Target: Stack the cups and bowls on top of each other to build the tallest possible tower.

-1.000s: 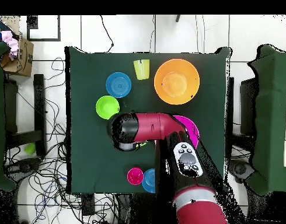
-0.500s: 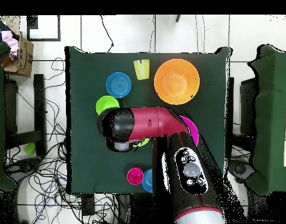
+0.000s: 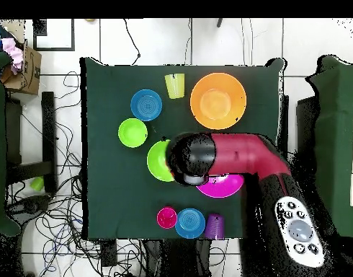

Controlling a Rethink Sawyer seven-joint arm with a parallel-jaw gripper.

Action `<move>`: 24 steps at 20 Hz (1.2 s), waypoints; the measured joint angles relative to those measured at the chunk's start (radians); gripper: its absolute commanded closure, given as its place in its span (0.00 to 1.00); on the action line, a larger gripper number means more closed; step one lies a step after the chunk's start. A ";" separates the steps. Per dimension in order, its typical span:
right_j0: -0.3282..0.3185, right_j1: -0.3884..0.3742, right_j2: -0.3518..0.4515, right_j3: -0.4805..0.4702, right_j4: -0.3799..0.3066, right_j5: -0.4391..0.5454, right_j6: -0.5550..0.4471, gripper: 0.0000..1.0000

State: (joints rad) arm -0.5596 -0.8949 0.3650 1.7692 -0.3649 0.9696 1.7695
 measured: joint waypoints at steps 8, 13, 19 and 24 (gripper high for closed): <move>-0.171 0.019 0.046 0.019 -0.158 -0.142 -0.098 1.00; -0.167 0.114 0.046 0.020 -0.316 -0.366 -0.098 1.00; -0.122 0.212 0.040 0.019 -0.389 -0.503 -0.098 1.00; -0.080 0.275 0.025 0.019 -0.419 -0.543 -0.098 1.00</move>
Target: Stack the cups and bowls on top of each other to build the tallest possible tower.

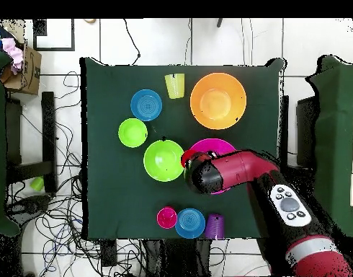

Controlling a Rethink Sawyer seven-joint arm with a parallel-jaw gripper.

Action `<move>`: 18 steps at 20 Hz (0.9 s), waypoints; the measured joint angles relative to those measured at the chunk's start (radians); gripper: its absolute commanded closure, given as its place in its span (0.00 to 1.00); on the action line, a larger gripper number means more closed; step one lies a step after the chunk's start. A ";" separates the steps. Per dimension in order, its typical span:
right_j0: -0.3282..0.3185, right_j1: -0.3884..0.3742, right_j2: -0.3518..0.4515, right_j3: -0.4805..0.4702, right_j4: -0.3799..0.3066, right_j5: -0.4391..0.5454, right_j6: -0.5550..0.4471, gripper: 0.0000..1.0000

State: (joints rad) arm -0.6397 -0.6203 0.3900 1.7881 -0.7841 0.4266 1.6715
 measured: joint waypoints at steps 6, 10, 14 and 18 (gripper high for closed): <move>-0.003 0.011 -0.002 0.008 -0.005 0.000 0.000 1.00; -0.038 -0.018 0.001 0.040 -0.004 0.000 0.000 1.00; -0.075 -0.060 0.004 0.075 -0.004 0.000 0.000 1.00; -0.093 -0.087 0.004 0.091 -0.005 0.000 0.000 1.00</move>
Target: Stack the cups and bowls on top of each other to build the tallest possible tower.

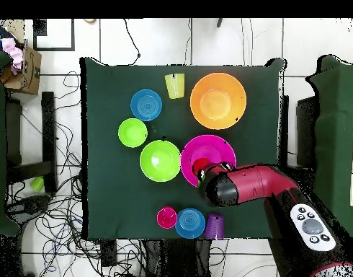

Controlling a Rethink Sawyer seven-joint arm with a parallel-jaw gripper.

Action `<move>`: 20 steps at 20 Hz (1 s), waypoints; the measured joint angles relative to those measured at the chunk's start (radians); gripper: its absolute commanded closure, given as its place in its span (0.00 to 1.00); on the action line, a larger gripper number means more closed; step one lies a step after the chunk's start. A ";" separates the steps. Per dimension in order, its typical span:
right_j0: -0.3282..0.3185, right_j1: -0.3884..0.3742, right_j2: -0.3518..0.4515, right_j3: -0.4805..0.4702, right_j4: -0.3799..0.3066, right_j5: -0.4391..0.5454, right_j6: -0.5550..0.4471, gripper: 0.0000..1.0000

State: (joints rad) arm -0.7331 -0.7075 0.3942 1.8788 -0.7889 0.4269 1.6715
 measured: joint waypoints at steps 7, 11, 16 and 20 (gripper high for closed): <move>0.019 0.019 -0.006 -0.003 -0.025 -0.001 0.000 1.00; 0.046 0.050 -0.017 -0.005 -0.039 -0.019 0.000 1.00; 0.091 0.091 -0.040 -0.027 -0.069 -0.073 0.000 1.00; 0.110 0.117 -0.060 -0.047 -0.079 -0.112 0.000 1.00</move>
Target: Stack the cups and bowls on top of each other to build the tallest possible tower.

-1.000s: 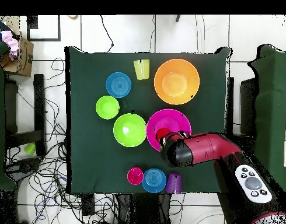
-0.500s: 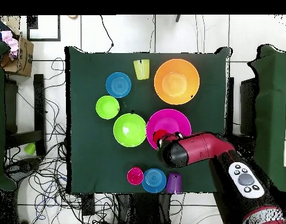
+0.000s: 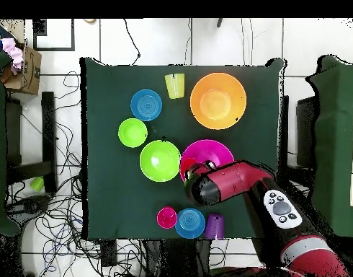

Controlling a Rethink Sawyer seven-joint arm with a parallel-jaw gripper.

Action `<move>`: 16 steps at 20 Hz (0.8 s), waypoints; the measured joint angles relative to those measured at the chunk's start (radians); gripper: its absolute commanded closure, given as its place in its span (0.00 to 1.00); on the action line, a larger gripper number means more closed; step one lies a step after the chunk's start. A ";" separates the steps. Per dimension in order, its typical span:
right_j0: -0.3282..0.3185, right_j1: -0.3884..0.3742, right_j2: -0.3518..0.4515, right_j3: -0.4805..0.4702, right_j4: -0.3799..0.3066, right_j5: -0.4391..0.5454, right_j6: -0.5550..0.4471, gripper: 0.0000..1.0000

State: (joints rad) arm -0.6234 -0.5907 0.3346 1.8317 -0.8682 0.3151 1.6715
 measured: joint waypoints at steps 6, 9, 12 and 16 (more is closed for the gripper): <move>0.000 0.017 -0.020 -0.006 0.000 -0.015 0.000 1.00; -0.001 0.018 -0.025 -0.006 0.000 -0.015 0.000 1.00; -0.006 0.019 -0.026 -0.006 0.000 -0.015 0.000 1.00; -0.031 0.017 -0.025 -0.006 0.000 -0.015 0.000 1.00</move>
State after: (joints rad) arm -0.6539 -0.5736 0.3091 1.8252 -0.8682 0.3003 1.6715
